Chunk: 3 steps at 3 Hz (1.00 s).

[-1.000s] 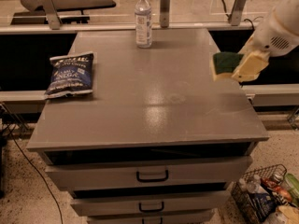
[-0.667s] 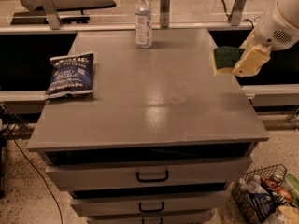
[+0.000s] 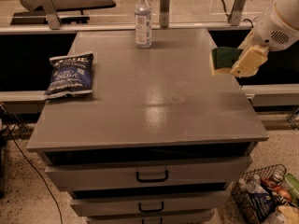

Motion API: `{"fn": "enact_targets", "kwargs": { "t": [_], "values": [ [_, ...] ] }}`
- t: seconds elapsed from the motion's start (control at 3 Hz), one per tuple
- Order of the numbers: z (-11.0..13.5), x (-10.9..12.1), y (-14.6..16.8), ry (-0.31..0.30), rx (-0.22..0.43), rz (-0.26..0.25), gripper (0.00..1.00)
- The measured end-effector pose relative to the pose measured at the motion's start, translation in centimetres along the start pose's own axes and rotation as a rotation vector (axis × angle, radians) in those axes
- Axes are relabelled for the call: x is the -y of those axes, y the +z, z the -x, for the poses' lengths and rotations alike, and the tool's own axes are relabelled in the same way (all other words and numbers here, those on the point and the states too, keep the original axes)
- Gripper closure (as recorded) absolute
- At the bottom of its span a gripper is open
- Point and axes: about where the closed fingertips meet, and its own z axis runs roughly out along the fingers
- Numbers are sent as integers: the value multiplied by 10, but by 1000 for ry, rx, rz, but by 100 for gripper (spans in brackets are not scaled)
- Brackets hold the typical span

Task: Move sponge near blue plastic bottle

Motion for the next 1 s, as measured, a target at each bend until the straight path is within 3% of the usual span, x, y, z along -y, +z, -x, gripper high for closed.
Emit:
{"fn": "enact_targets", "kwargs": {
  "t": [1.0],
  "values": [
    [87, 37, 54, 30, 144, -12, 100]
  ]
}}
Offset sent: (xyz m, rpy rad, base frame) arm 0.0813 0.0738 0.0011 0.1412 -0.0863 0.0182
